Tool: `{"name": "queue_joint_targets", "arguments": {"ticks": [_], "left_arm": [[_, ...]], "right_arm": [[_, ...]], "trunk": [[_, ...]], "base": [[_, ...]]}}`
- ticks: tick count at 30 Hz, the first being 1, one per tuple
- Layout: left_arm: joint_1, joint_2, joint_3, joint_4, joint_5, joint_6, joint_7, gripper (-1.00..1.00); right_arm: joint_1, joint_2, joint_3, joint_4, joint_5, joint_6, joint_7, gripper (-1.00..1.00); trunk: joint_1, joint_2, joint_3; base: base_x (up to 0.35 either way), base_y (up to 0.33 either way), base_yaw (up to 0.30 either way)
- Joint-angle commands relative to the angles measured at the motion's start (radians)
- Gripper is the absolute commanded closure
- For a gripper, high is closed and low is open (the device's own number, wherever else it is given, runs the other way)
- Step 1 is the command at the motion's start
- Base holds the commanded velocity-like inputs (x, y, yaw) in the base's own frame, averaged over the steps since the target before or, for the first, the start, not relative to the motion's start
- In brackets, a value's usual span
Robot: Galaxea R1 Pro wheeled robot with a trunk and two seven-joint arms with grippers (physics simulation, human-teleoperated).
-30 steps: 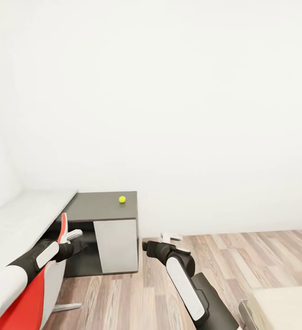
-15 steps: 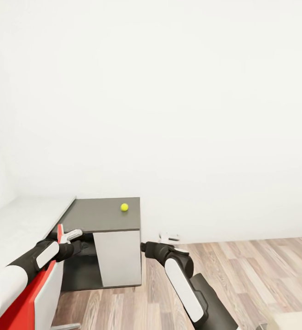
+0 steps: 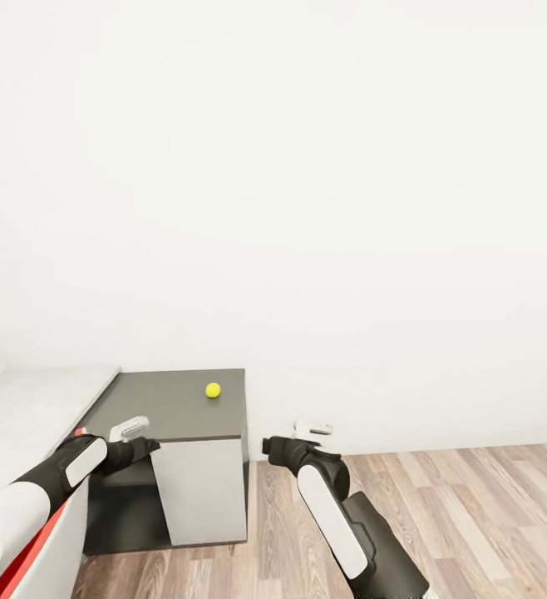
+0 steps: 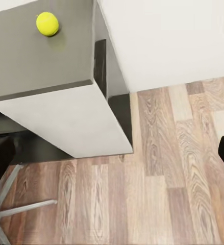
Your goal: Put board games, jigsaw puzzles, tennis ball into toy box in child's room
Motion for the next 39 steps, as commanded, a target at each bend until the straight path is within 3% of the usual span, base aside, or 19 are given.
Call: {"name": "queue_joint_targets", "arguments": {"ticks": [1,7,14,27,32,35,39], "left_arm": [[-0.001,0.0,-0.004,-0.001,0.001,0.002,-0.002,-1.0],[-0.001,0.001,-0.004,-0.002,0.001,0.002,-0.002,-1.0],[-0.001,0.0,-0.004,-0.002,0.001,0.002,-0.002,-1.0],[-0.001,0.001,-0.004,-0.001,0.001,0.002,-0.002,-1.0],[-0.001,0.001,-0.004,-0.002,0.001,0.002,-0.002,-1.0],[-0.001,0.0,-0.004,-0.001,0.001,0.002,-0.002,-1.0],[-0.001,0.0,-0.004,-0.001,0.001,0.002,-0.002,-1.0]], "right_arm": [[-0.007,0.0,0.001,0.002,-0.01,0.001,-0.04,-1.0],[-0.021,0.0,-0.004,0.011,-0.015,0.003,-0.113,-1.0],[-0.035,0.0,-0.009,0.041,-0.017,0.002,-0.125,-1.0],[-0.1,0.0,-0.01,0.188,-0.018,0.006,-0.128,-1.0],[-0.116,0.0,-0.01,0.221,-0.019,0.065,-0.127,-1.0],[-0.166,0.0,-0.01,0.343,-0.02,0.108,-0.126,-1.0],[-0.252,0.0,-0.01,0.557,-0.026,0.088,-0.121,-1.0]], "trunk": [[0.001,-0.001,0.0],[0.001,-0.001,0.0],[0.001,-0.001,0.0],[0.001,-0.001,0.0],[0.001,-0.001,0.0],[0.001,-0.001,0.0],[0.001,-0.001,0.0]], "base": [[0.133,-0.107,0.0],[0.044,-0.035,0.0],[0.006,-0.005,0.0],[0.0,0.0,0.0],[0.0,0.0,0.0],[0.0,0.0,0.0],[0.0,0.0,0.0]]}}
